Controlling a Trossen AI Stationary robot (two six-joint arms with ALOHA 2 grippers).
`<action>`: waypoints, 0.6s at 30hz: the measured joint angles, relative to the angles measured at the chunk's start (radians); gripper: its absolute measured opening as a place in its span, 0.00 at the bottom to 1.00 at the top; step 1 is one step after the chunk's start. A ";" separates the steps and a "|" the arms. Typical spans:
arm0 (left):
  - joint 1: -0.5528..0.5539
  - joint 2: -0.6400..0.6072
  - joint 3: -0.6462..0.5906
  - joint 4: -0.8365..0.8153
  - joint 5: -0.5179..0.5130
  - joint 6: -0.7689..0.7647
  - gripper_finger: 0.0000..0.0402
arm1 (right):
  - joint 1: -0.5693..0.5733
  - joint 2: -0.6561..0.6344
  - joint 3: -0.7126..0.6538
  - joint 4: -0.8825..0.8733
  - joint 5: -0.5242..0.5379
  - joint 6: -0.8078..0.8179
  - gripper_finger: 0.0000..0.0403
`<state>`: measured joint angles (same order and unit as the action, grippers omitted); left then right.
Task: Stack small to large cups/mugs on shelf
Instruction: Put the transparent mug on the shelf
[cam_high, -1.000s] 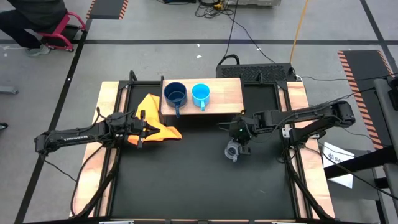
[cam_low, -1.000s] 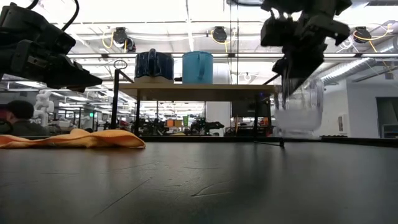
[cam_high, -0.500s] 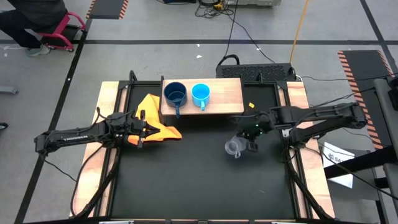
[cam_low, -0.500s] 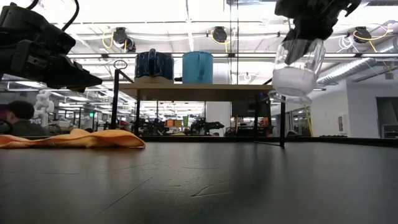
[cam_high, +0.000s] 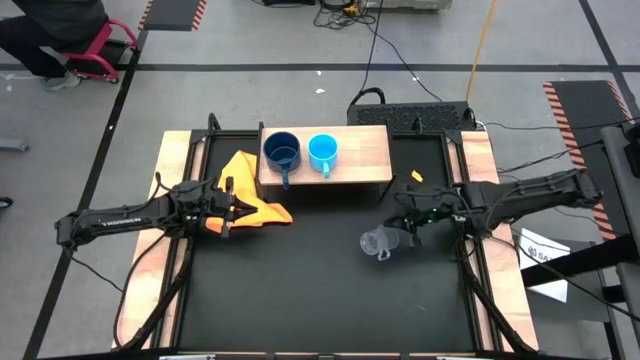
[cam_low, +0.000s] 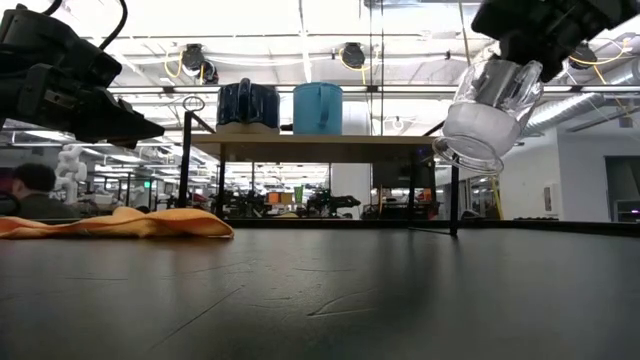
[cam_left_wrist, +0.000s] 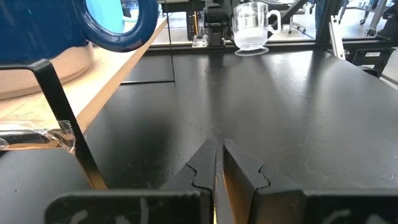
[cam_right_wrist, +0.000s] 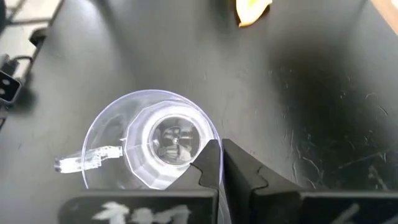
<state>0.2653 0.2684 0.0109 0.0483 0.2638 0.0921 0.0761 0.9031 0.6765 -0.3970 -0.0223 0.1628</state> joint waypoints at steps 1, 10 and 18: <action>0.000 0.000 0.000 0.000 0.000 0.000 0.08 | 0.000 -0.019 -0.020 0.019 0.000 0.004 0.00; 0.000 0.000 0.000 0.000 0.000 0.000 0.08 | 0.000 -0.182 -0.148 0.140 -0.004 0.013 0.00; 0.000 0.000 0.000 0.000 0.000 -0.006 0.08 | 0.028 -0.266 -0.235 0.222 0.002 0.011 0.00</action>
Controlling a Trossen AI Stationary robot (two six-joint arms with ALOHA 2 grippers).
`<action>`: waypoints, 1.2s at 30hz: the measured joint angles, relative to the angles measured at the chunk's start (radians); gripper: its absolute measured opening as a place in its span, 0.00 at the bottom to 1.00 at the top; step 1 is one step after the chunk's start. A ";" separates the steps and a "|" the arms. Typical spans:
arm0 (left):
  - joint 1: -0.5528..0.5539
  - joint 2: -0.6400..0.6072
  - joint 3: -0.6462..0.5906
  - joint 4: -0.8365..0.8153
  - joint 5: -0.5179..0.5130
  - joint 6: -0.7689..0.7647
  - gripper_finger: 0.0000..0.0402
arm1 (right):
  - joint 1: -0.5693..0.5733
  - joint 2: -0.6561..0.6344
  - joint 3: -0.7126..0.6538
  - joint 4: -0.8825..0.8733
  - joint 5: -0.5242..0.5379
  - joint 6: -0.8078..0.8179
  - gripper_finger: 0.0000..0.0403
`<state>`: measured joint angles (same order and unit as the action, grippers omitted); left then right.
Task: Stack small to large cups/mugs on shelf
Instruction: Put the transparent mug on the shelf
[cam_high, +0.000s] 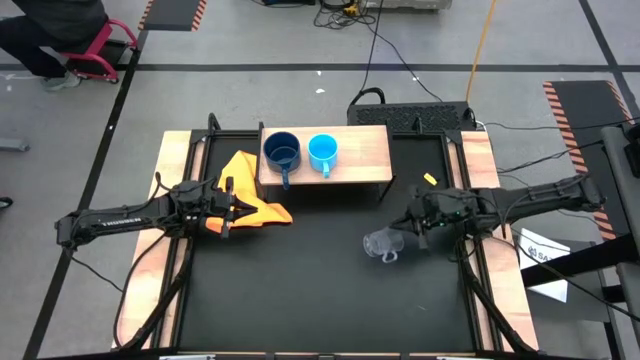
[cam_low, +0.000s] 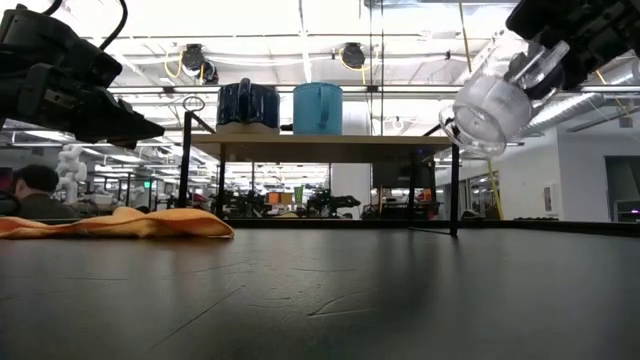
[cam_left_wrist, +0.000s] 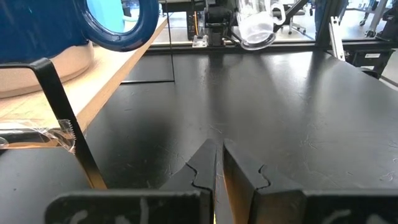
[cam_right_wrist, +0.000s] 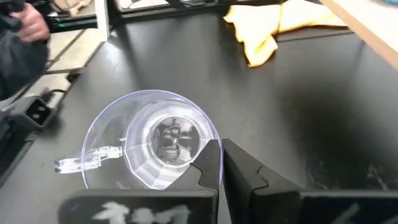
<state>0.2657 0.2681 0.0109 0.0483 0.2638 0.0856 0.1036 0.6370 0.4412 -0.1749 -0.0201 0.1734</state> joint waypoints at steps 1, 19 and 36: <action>0.000 0.000 0.000 0.000 0.000 -0.001 0.08 | 0.002 -0.008 -0.010 0.000 0.013 0.002 0.00; 0.000 0.000 0.000 0.000 0.000 -0.004 0.08 | 0.003 -0.059 -0.153 0.145 0.046 0.025 0.00; 0.000 0.000 -0.001 0.005 0.000 -0.010 0.08 | 0.003 -0.100 -0.187 0.209 0.035 -0.037 0.00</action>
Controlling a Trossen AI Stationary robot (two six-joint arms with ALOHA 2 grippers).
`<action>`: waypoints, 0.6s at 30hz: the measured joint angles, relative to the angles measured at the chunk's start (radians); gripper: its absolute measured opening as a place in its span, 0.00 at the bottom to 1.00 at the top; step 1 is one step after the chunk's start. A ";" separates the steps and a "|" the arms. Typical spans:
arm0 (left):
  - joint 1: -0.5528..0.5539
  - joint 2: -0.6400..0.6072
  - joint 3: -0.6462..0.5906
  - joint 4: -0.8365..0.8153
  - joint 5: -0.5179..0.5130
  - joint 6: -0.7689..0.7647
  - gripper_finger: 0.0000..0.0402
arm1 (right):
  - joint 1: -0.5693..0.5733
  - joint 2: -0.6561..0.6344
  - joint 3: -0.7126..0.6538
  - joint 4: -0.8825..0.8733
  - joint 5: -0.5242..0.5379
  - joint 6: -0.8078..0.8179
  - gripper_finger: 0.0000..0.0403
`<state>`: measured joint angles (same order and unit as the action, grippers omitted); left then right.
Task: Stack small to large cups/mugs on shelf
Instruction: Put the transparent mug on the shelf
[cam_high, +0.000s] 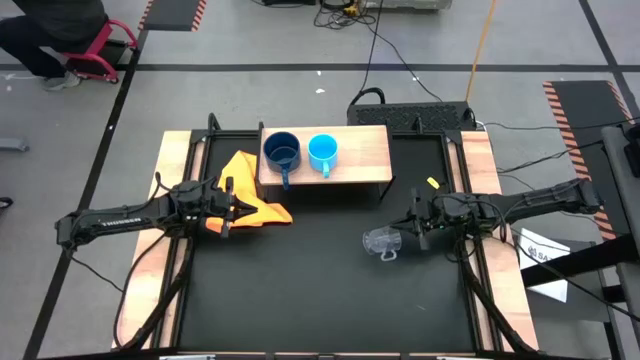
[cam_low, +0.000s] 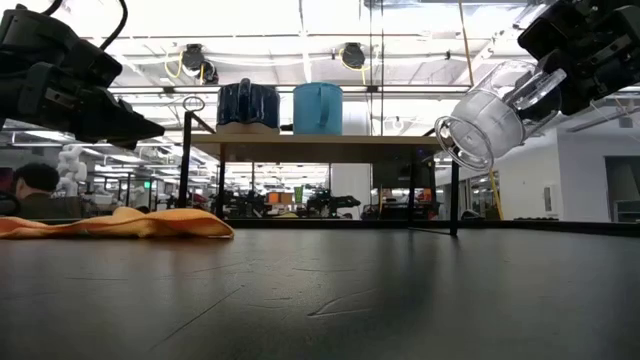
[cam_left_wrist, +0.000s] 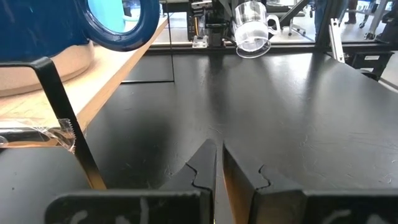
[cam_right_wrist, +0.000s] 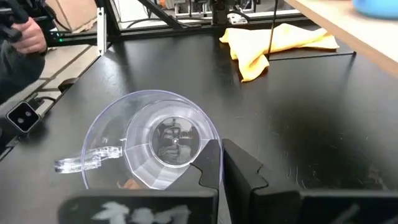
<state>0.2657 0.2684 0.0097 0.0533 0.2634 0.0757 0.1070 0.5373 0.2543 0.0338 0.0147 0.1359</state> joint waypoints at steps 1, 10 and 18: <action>0.000 0.000 0.000 -0.001 0.000 -0.003 0.08 | 0.000 0.000 0.000 0.000 -0.001 -0.009 0.00; 0.000 0.000 0.000 0.001 0.000 -0.007 0.08 | 0.000 -0.001 -0.046 0.156 -0.011 -0.049 0.00; 0.000 0.000 0.000 0.004 0.000 0.029 0.08 | -0.001 0.000 -0.160 0.308 0.014 -0.106 0.00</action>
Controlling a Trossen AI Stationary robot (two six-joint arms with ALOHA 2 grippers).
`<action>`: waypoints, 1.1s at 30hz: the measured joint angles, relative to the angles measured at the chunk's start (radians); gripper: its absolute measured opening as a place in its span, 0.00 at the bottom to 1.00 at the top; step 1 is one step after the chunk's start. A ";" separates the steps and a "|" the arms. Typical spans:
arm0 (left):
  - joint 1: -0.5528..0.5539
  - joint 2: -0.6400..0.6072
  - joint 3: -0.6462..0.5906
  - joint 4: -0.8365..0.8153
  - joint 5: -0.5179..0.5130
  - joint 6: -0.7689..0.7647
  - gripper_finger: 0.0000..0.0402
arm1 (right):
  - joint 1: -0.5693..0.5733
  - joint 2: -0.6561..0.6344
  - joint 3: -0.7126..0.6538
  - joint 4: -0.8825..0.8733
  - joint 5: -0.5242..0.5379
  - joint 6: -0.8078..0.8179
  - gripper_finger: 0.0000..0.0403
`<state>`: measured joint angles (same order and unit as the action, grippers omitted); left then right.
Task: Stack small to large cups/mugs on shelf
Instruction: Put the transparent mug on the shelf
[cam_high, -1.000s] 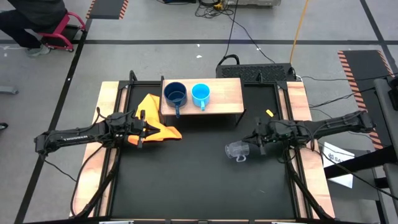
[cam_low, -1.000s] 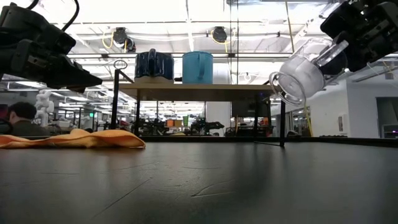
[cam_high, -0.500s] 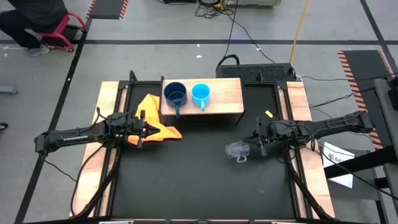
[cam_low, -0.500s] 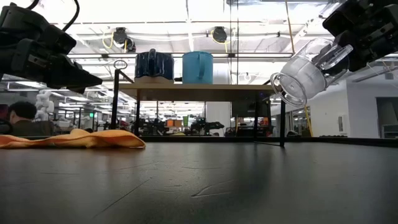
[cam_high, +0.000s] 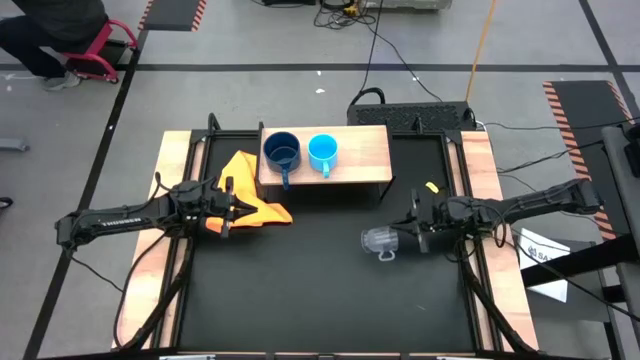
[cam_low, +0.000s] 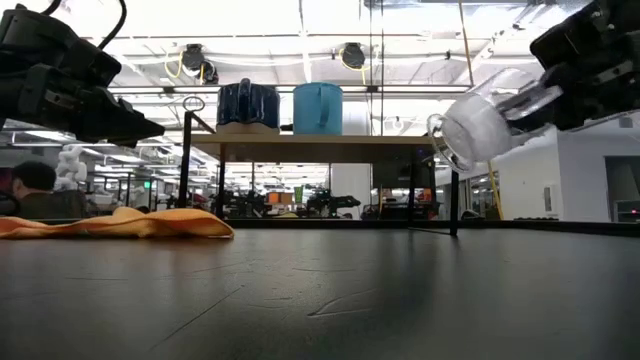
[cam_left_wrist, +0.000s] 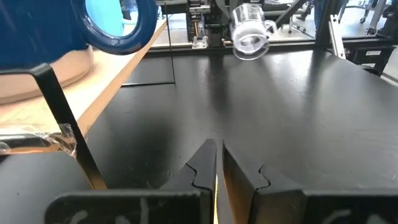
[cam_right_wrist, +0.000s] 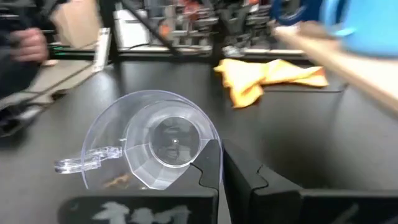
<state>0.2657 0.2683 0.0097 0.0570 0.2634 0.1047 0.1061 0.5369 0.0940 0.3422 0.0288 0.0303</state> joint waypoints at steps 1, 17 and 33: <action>0.000 0.000 0.000 0.003 0.000 0.006 0.08 | -0.001 0.000 0.000 0.007 0.024 -0.012 0.00; 0.000 0.000 0.000 0.016 0.000 -0.003 0.08 | -0.131 0.085 0.304 -0.108 0.079 -0.103 0.00; 0.000 0.000 0.000 0.013 0.000 -0.020 0.08 | -0.385 0.281 0.636 -0.476 -0.006 -0.146 0.00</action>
<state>0.2657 0.2682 0.0101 0.0704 0.2634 0.0844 -0.2786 0.8181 0.7296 -0.1338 0.0225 -0.1153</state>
